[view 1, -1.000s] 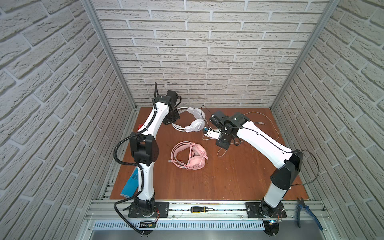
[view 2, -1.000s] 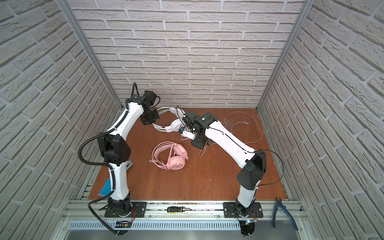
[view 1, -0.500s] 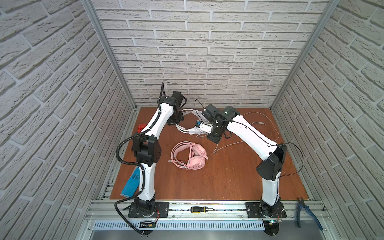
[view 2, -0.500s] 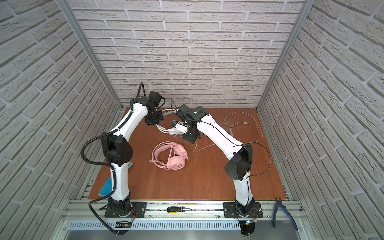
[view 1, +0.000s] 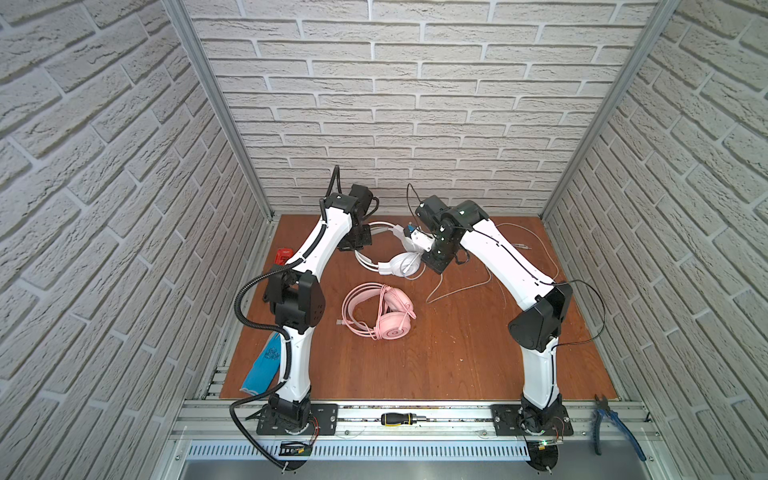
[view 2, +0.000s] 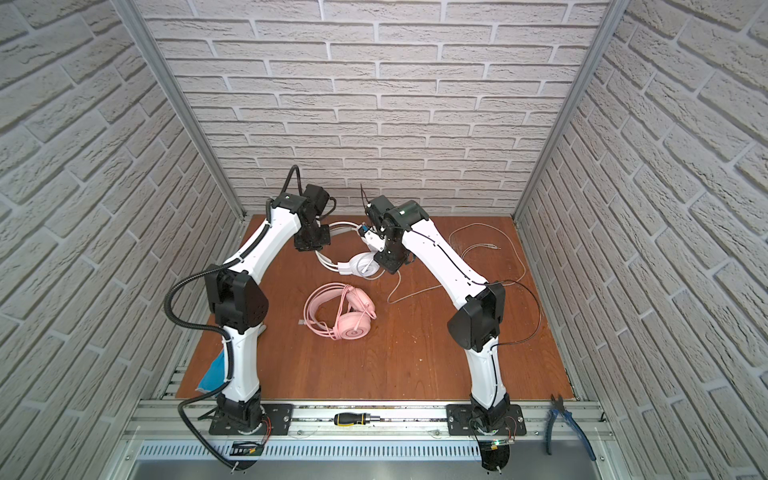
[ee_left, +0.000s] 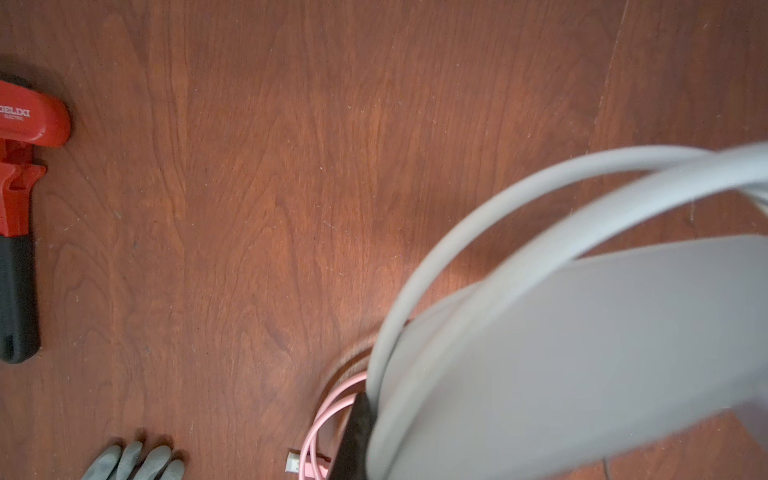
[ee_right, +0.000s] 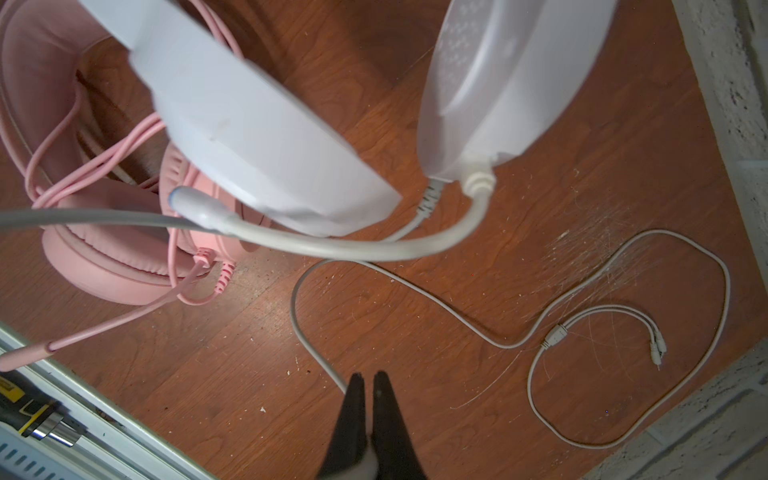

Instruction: Wrap the headphones

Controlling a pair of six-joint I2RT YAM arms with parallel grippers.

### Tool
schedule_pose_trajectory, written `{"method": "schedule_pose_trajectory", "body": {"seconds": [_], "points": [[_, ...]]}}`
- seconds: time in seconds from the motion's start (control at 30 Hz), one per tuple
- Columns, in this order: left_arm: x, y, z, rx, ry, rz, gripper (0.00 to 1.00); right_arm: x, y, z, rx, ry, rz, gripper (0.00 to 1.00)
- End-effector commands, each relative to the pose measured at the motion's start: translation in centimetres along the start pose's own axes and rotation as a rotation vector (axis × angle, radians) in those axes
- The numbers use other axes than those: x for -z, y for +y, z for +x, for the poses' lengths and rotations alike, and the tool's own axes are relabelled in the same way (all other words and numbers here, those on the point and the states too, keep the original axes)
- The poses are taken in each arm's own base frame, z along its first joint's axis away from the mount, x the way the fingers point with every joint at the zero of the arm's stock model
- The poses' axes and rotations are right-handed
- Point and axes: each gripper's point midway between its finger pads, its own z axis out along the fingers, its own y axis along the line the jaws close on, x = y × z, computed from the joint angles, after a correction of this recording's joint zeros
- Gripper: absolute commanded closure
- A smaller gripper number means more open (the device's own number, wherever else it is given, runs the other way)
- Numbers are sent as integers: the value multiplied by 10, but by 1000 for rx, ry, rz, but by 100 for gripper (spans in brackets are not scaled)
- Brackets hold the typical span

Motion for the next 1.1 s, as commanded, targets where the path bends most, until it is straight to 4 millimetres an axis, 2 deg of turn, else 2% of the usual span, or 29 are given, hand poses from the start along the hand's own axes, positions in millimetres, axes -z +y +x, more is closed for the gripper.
{"method": "schedule_pose_trajectory", "body": {"seconds": [0.0, 0.33, 0.43, 0.53, 0.77, 1.07], "points": [[12, -9, -2, -56, -33, 26, 100, 6, -10, -1, -39, -8, 28, 94], [16, -20, -1, -172, -37, 29, 100, 5, -39, 8, -125, 6, 47, 94], [17, -21, -2, -161, -35, 29, 100, 11, -33, 10, -96, 0, 16, 94], [15, -28, -4, -131, -22, 62, 100, 12, -14, 10, -61, -10, -77, 94], [15, -33, -7, -93, -13, 78, 100, 3, 14, 9, -22, 29, -124, 94], [15, -29, -2, -79, 11, 52, 100, -1, 8, 3, -152, 22, -69, 94]]}}
